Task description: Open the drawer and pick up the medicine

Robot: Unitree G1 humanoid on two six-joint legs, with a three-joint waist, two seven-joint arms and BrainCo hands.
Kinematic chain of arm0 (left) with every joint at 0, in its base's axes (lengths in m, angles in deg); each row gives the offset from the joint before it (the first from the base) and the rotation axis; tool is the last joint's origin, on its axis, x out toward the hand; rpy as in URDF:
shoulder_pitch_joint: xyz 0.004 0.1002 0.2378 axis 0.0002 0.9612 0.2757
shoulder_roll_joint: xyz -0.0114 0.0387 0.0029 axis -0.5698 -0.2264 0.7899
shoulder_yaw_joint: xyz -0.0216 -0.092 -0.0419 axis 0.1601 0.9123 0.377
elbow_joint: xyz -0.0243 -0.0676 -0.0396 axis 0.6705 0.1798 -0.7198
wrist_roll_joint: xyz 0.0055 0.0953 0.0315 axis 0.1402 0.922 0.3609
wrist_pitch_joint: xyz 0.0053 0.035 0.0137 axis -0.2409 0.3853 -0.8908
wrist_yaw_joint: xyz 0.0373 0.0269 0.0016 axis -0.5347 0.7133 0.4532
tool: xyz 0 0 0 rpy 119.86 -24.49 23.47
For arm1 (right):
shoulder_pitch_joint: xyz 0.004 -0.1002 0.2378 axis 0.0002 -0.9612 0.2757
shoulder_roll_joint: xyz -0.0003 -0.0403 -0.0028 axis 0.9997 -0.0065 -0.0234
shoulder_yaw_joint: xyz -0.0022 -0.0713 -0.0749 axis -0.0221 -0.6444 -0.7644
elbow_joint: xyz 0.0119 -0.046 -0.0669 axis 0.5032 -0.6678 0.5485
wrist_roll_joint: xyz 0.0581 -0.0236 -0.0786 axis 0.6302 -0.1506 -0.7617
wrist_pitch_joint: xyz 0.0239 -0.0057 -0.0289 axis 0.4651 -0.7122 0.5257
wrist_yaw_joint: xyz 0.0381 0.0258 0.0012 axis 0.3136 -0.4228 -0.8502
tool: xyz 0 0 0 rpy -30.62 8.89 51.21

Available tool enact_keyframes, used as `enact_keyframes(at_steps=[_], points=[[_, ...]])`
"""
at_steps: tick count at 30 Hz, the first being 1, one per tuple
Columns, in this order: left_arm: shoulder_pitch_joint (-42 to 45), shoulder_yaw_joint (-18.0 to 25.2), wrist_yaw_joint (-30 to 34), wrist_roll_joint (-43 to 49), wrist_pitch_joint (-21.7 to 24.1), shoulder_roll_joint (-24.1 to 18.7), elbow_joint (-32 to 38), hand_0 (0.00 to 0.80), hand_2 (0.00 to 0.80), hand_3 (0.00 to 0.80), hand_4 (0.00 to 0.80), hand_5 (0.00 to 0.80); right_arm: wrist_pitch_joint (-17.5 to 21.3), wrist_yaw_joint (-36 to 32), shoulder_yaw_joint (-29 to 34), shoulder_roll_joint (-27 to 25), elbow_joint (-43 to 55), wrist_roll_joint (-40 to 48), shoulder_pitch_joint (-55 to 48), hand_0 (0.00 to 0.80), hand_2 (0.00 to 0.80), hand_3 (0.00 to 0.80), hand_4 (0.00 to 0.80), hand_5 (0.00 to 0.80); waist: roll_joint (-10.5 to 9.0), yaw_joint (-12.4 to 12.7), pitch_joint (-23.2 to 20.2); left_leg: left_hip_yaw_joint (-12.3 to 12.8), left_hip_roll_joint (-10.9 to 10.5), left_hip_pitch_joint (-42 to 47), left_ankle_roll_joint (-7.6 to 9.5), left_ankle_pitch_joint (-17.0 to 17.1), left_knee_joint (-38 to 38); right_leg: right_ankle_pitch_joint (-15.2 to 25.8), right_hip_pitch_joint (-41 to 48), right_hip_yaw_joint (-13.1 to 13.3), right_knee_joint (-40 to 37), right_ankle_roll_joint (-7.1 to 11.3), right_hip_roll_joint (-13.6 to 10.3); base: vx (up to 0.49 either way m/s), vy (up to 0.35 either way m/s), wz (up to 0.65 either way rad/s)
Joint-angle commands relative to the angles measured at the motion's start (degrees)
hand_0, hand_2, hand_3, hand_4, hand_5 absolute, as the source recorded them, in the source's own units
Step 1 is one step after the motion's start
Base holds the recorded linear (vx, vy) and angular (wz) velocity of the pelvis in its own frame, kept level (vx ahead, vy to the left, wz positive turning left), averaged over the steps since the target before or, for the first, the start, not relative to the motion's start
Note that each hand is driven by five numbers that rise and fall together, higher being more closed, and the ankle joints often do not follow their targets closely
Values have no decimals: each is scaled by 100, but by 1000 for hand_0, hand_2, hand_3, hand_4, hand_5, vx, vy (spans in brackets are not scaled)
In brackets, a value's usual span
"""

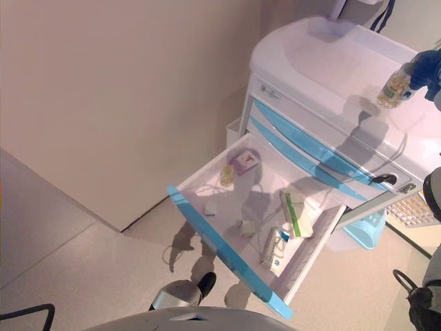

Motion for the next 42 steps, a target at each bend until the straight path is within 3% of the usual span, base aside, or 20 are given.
enact_keyframes(at_steps=[1, 25, 26, 27, 42], points=[[427, 152, 51, 55, 143, -266, 28, 0, 0, 0, 0, 0, -61, 39, -168, -457, 206, -156, 46, 800, 800, 800, 800, 800, -110, 41, -224, 186, 13, 368, 37, -812, 143, 589, -505, 182, 435, 275, -246, 0, 0, 0], [390, 43, 69, 87, 123, -316, 62, 0, 0, 0, 0, 0, -156, 141, -22, -385, -102, -296, -165, 800, 800, 800, 800, 800, -52, 117, -129, 179, 31, 290, 31, -792, 189, 585, -560, 181, 457, 280, -260, 0, 0, 0], [390, 41, 69, 86, 121, -319, 70, 0, 0, 0, 0, 0, -155, 155, -26, -387, -100, -290, -165, 593, 593, 593, 593, 593, -53, 120, -124, 178, 31, 288, 33, -792, 191, 588, -562, 184, 459, 281, -259, 0, 0, 0], [372, 32, 78, 88, 116, -335, 70, 0, 0, 0, 0, 0, -140, 255, -48, -383, -115, -255, -150, 0, 0, 0, 0, 0, -54, 120, -110, 183, 36, 283, 34, -794, 201, 592, -566, 187, 467, 286, -262, 0, 0, 0], [377, 13, 77, 66, 96, -332, 107, 0, 0, 0, 0, 0, -224, 390, -149, -424, -105, -159, 48, 0, 0, 0, 0, 0, -57, 91, -123, 258, 55, 259, 33, -811, 232, 586, -572, 243, 470, 291, -271, 0, 0, 0]])
